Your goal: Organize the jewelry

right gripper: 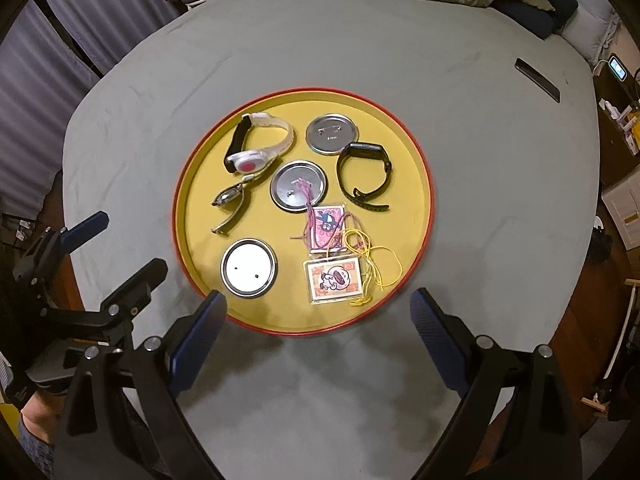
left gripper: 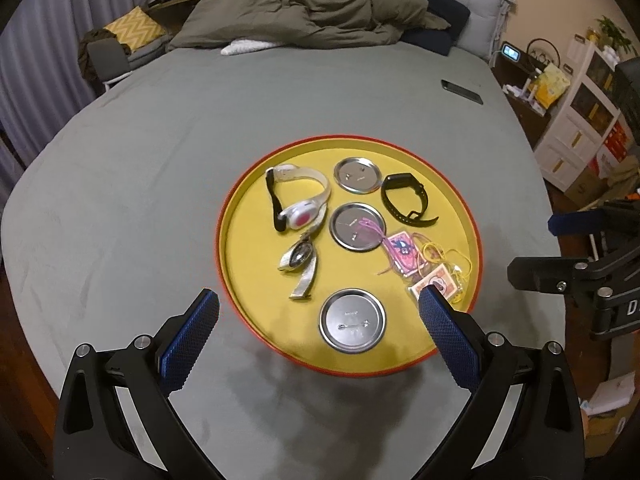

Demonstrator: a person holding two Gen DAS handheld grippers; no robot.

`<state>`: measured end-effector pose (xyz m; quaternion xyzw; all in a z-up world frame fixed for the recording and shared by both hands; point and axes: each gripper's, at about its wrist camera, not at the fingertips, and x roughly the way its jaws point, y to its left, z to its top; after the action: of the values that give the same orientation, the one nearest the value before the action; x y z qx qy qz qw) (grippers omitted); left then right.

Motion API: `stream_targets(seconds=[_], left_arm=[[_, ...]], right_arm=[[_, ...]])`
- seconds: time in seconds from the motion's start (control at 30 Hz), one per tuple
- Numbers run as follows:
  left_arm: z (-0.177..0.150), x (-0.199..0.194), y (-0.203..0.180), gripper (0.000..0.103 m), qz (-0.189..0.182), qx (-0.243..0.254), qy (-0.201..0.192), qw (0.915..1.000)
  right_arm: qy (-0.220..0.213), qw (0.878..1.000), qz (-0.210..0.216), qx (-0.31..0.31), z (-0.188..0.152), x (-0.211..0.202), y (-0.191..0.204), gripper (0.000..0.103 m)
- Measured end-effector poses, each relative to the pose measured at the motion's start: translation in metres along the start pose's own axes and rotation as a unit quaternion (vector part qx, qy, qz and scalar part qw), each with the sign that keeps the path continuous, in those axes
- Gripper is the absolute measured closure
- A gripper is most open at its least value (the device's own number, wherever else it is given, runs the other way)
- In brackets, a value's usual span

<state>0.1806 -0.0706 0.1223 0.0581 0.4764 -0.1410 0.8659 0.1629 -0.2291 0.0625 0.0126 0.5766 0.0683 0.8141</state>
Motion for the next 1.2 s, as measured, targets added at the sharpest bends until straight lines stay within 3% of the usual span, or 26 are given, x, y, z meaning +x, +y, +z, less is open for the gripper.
stream_targets(seconds=[0.27,0.53,0.8,1.2], left_arm=[[0.012,-0.004,-0.009,0.006,-0.006,0.033,0.033,0.9989],[0.028,0.005,-0.018,0.006,0.002,0.076,0.063,0.9951],[0.043,0.021,-0.008,0.006,-0.009,0.063,0.075,0.9951],[0.059,0.077,0.019,0.006,-0.016,0.036,0.106,0.9936]], right_arm=[[-0.016,1.0,0.012,0.005,0.01,-0.015,-0.001,0.014],[0.002,1.0,-0.015,-0.015,0.026,-0.023,0.0,0.014],[0.004,1.0,-0.014,-0.02,0.046,-0.023,0.0,0.014],[0.014,1.0,0.004,0.006,0.082,0.009,-0.018,0.014]])
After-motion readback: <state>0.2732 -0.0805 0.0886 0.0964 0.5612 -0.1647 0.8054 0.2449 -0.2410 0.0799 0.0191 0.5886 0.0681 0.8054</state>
